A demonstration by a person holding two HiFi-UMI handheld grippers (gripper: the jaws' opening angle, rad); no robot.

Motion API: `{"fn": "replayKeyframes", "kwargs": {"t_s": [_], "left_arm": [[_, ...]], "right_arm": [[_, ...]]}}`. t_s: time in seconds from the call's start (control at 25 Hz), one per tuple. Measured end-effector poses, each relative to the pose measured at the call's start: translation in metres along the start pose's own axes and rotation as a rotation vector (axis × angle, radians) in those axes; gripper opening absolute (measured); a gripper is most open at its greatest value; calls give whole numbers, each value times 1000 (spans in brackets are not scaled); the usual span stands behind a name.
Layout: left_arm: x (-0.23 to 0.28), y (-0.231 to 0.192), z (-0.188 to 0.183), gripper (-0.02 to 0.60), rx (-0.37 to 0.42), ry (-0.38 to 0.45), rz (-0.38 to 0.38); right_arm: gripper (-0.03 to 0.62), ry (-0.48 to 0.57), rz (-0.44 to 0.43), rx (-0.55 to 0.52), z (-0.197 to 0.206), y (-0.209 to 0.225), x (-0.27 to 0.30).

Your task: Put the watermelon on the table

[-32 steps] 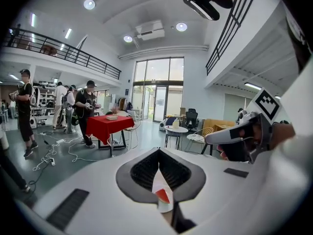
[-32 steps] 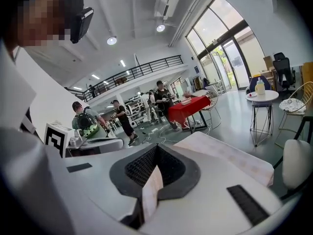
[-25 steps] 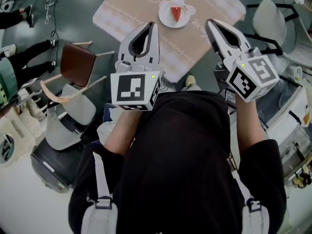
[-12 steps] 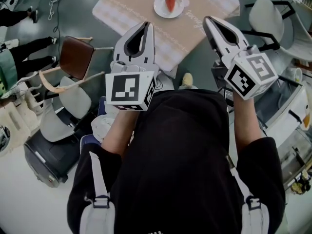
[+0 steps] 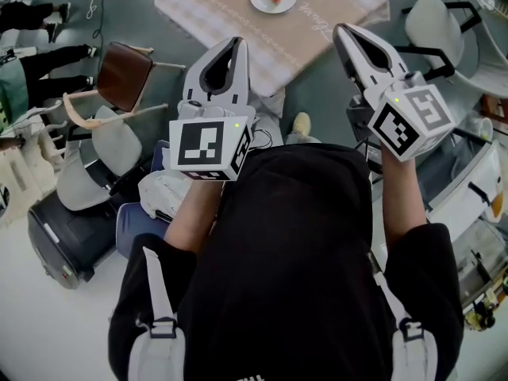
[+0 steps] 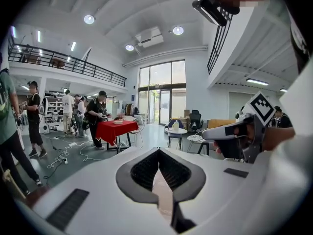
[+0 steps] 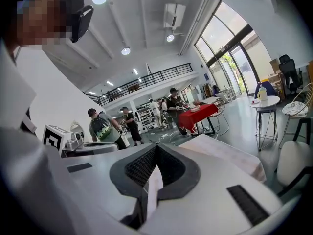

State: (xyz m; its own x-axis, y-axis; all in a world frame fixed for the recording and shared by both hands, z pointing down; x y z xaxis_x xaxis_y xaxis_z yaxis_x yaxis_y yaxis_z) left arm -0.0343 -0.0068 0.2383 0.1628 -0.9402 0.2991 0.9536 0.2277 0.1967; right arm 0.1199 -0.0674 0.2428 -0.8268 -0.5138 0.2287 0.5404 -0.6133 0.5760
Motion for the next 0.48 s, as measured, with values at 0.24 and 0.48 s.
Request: {"fn": "replayKeyframes", "kwargs": {"t_s": [0.24, 0.48], "left_arm": [[-18, 12, -4, 12, 8, 6, -24], [-36, 17, -5, 12, 10, 14, -39]], "right_arm": [[11, 11, -42, -20, 5, -11, -18], [11, -1, -47, -32, 12, -21, -26]]}}
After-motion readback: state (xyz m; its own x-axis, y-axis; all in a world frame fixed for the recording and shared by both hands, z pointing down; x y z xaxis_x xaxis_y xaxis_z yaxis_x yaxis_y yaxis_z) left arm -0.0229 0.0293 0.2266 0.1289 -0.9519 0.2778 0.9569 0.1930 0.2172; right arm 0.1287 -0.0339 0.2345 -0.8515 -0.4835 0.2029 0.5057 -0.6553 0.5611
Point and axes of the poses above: the fingertips, and each gripper's own axes: x forward along the fingers, y to its right, z out of its underside, the point moved 2 cm from there along -x, backward along the fingers, and after that the axes turned 13 degrees about x, right-handed, at the moved point
